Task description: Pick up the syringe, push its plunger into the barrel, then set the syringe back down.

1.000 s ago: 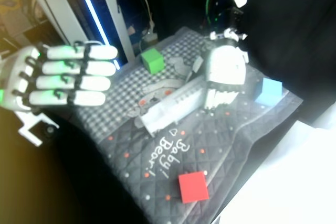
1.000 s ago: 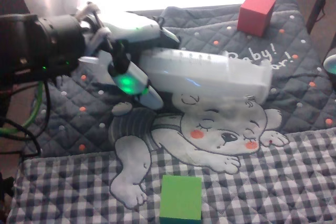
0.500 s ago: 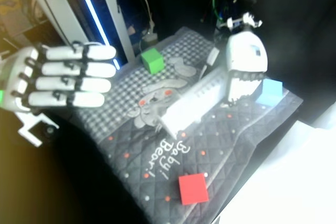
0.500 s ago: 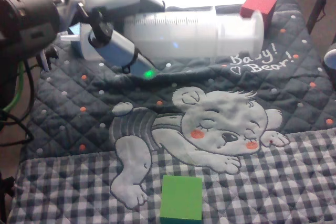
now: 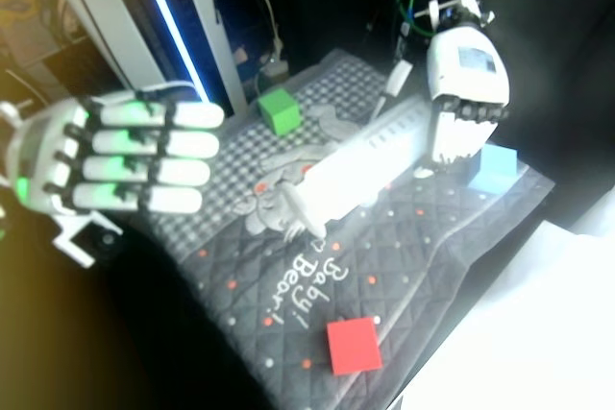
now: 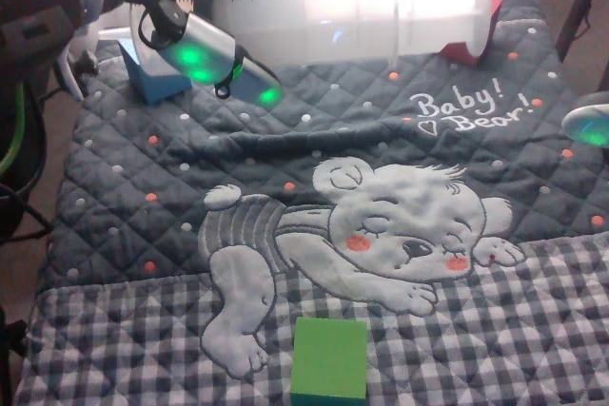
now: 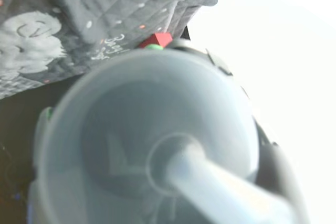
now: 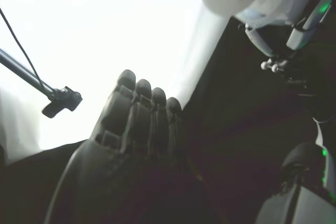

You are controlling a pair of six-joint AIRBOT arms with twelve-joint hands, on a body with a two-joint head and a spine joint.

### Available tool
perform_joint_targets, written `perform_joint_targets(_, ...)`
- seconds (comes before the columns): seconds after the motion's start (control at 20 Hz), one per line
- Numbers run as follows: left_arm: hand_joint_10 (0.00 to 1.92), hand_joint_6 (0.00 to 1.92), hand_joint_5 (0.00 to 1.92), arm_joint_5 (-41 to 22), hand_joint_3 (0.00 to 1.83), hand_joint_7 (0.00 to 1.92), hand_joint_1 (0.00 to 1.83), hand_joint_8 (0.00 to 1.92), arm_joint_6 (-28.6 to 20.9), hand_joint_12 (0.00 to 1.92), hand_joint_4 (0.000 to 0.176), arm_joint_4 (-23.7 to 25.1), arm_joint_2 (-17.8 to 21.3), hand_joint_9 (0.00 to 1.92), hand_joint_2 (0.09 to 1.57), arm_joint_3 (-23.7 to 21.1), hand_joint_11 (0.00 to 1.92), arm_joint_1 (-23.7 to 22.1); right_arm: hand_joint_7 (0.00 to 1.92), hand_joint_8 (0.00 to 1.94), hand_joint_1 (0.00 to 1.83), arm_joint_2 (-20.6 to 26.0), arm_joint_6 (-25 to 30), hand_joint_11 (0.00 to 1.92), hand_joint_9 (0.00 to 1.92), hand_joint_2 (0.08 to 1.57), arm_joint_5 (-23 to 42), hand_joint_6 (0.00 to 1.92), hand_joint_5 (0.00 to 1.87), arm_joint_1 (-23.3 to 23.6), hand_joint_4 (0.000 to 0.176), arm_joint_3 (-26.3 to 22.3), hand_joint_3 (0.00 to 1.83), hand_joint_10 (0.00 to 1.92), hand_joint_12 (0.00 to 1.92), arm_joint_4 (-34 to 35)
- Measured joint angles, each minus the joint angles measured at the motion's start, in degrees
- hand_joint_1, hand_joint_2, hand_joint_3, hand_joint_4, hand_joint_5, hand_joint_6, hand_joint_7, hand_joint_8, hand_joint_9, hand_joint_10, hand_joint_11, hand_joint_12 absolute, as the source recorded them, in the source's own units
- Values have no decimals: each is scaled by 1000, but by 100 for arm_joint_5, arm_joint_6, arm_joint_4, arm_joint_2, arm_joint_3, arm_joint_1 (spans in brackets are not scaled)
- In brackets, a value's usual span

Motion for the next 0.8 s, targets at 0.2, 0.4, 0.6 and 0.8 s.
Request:
perform_joint_targets(0.2, 1915, 1606, 553, -107, 2, 1087, 970, 1798, 2, 1921, 0, -26, 66, 1379, 1369, -52, 1471, -83, 73, 0, 463, -170, 101, 147, 119, 690, 2, 0, 44, -83, 0, 111, 0, 0, 5, 203)
perform_joint_targets(0.4, 1805, 1660, 520, -210, 4, 908, 899, 1595, 7, 1915, 0, -11, 107, 1203, 1394, -96, 1248, -219, 49, 0, 464, -442, 269, 82, 61, 710, 17, 3, 38, -107, 0, 269, 3, 0, 0, 354)
perform_joint_targets(0.6, 1900, 1721, 484, -308, 0, 893, 849, 1814, 4, 1921, 0, 0, 107, 1185, 1426, -105, 1300, -304, 56, 3, 449, -632, 376, 88, 55, 735, 2, 5, 51, -107, 0, 348, 10, 5, 6, 396)
perform_joint_targets(0.8, 1921, 1711, 501, -402, 0, 990, 847, 1921, 4, 1921, 0, 2, 107, 1298, 1416, -144, 1414, -374, 44, 3, 439, -802, 476, 72, 50, 732, -9, 3, 12, -166, 0, 402, 10, 2, 2, 442)
